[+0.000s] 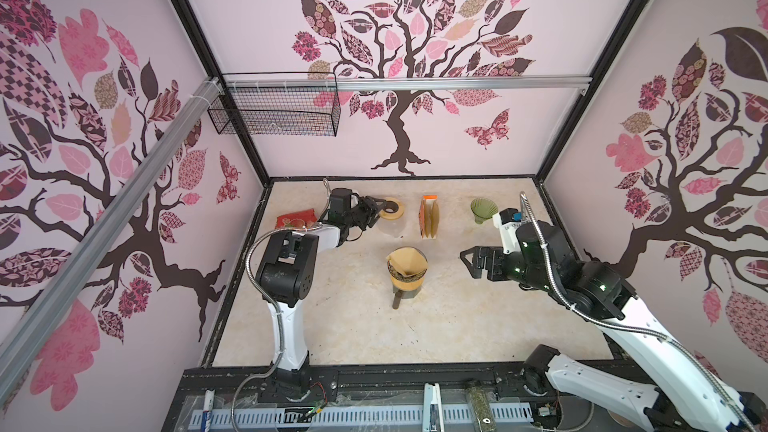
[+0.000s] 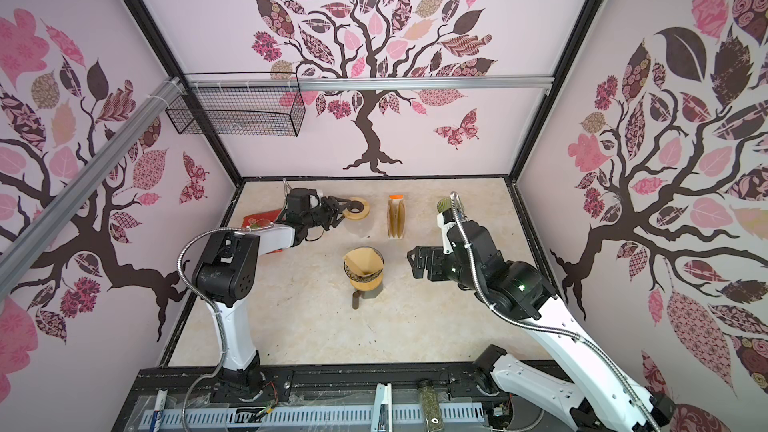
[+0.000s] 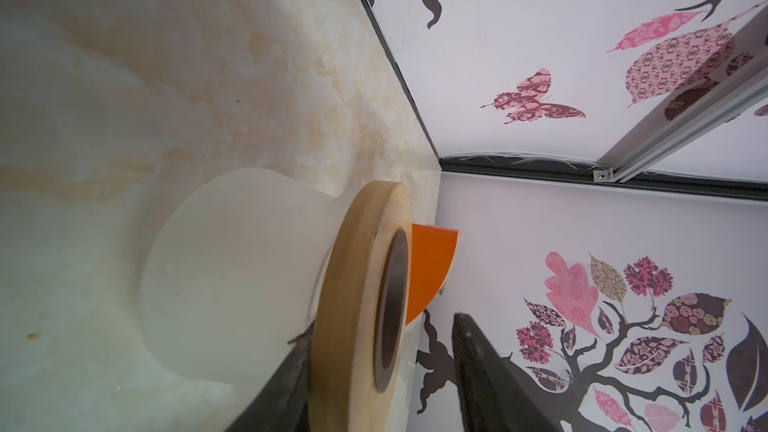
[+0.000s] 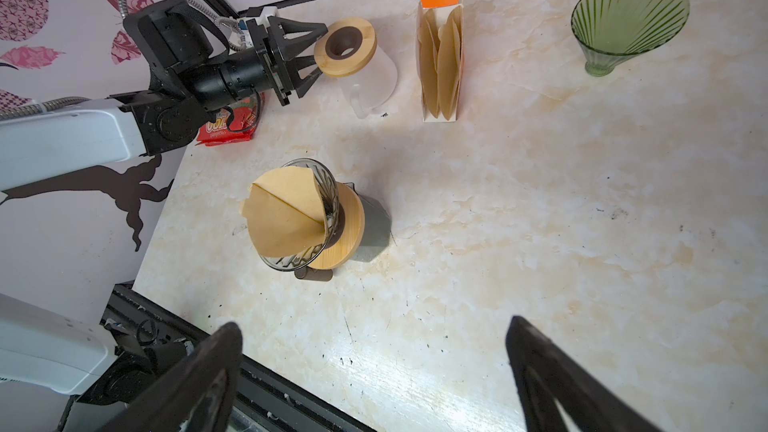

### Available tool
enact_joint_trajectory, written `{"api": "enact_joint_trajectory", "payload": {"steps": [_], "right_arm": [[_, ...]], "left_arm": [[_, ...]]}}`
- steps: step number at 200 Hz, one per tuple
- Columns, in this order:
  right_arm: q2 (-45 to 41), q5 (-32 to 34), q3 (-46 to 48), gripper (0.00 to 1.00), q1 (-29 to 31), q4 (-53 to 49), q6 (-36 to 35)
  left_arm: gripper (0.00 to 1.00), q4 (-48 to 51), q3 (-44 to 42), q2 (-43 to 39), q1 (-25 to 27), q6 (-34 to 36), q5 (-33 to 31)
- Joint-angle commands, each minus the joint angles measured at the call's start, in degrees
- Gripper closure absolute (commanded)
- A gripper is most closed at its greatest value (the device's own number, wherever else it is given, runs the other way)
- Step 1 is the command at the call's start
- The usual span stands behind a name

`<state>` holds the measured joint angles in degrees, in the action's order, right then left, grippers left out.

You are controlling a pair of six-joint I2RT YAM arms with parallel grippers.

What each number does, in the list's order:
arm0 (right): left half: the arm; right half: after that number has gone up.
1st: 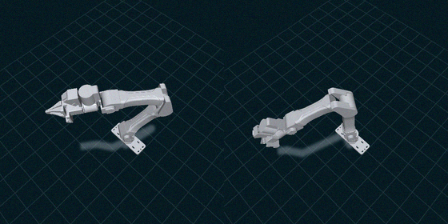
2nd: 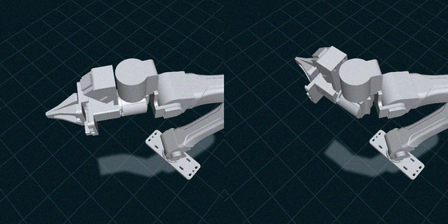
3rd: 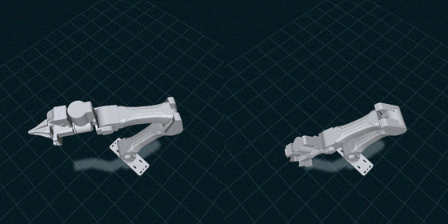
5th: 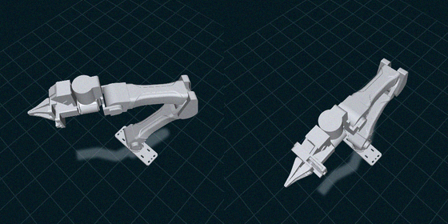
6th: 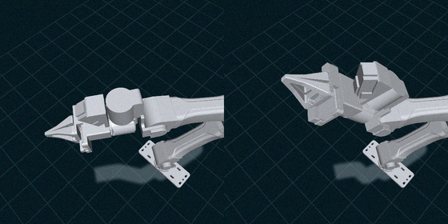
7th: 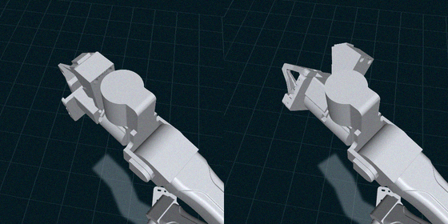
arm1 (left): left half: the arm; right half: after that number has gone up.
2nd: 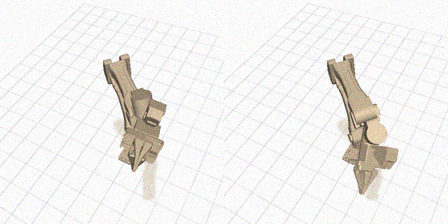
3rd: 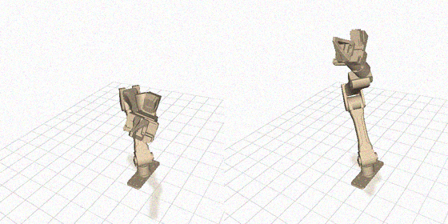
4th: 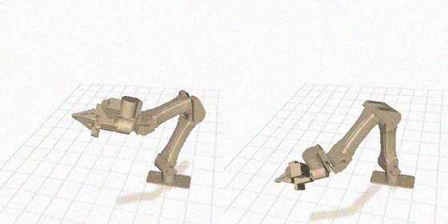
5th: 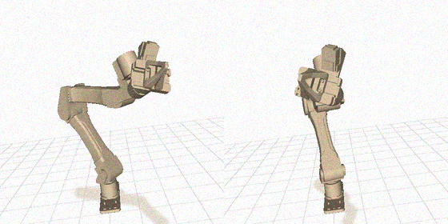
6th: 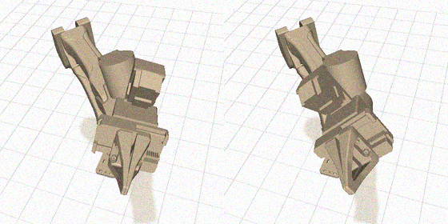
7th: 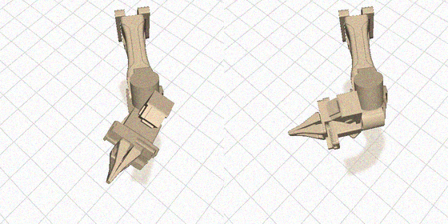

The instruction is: Place the coffee filter in the dripper

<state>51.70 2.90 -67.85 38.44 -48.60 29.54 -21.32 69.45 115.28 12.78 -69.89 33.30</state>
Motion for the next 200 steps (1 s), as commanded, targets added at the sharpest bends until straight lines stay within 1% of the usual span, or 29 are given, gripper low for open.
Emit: {"api": "enact_joint_trajectory", "payload": {"steps": [1, 59, 107, 170, 174, 200], "right_arm": [[-0.06, 0.88, -0.18, 0.00, -0.04, 0.48, -0.88], [-0.07, 0.72, -0.08, 0.00, -0.03, 0.56, -0.80], [-0.07, 0.59, -0.09, 0.00, -0.05, 0.46, -0.71], [0.20, 0.35, -0.09, 0.00, -0.05, 0.60, -0.81], [0.17, 0.36, -0.08, 0.00, -0.03, 0.57, -0.80], [0.40, 0.19, -0.09, 0.00, -0.07, 0.53, -0.89]], "left_arm": [[0.47, 6.43, 1.81, -0.66, -0.33, 2.66, -1.89], [0.43, 8.07, 2.81, -1.11, -0.35, 3.80, -2.06], [0.43, 8.75, 3.58, -1.74, -0.69, 4.14, -2.43], [0.41, 11.55, 5.53, -2.52, -0.90, 7.78, -2.54], [0.41, 13.21, 5.59, -2.62, -0.99, 8.00, -2.55], [0.41, 14.54, 6.21, -2.95, -1.16, 8.89, -2.79]]}}
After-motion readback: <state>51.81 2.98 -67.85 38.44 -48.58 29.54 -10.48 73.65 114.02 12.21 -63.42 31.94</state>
